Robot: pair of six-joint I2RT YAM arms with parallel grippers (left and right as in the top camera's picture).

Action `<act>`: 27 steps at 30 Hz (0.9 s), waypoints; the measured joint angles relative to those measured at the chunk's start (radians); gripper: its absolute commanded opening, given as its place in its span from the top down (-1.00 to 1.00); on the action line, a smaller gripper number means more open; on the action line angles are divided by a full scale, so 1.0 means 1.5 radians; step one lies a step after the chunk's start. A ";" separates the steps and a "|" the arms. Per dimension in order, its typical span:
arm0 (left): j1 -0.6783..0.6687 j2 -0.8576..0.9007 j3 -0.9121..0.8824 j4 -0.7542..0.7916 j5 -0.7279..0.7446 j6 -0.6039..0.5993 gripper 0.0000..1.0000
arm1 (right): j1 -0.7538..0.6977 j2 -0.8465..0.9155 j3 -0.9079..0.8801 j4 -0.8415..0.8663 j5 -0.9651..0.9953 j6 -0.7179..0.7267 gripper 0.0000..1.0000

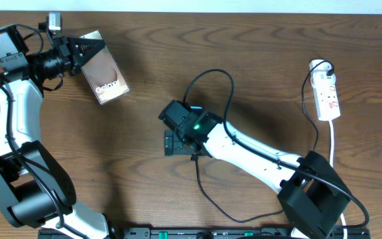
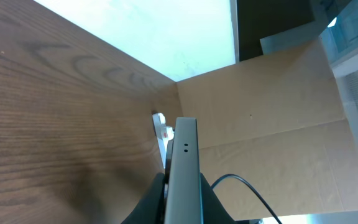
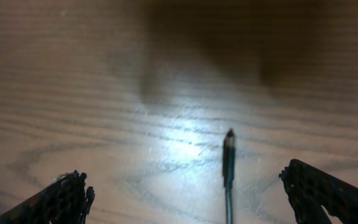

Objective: Plug charger to phone and switch on socket
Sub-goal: 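Move the open right gripper down over the black cable plug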

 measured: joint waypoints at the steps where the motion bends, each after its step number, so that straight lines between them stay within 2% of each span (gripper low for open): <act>1: 0.000 0.000 0.000 0.000 0.000 0.000 0.85 | 0.005 0.000 0.000 0.000 0.002 0.002 -0.96; 8: 0.000 0.000 0.000 0.000 0.000 0.000 0.85 | 0.022 0.005 0.000 -0.028 0.013 0.056 -0.98; 15: 0.000 0.000 0.000 0.000 0.000 0.000 0.85 | 0.028 0.075 0.000 -0.056 0.003 0.097 -0.93; 19: 0.000 0.000 0.000 0.000 0.000 0.000 0.85 | 0.028 0.092 -0.001 -0.057 -0.005 0.106 -0.79; 23: 0.000 0.000 0.000 0.000 0.000 0.000 0.85 | 0.028 0.092 -0.002 -0.058 -0.010 0.111 -0.44; 27: 0.000 0.000 0.000 0.000 -0.001 0.000 0.85 | 0.028 0.092 -0.002 -0.057 -0.013 0.116 -0.36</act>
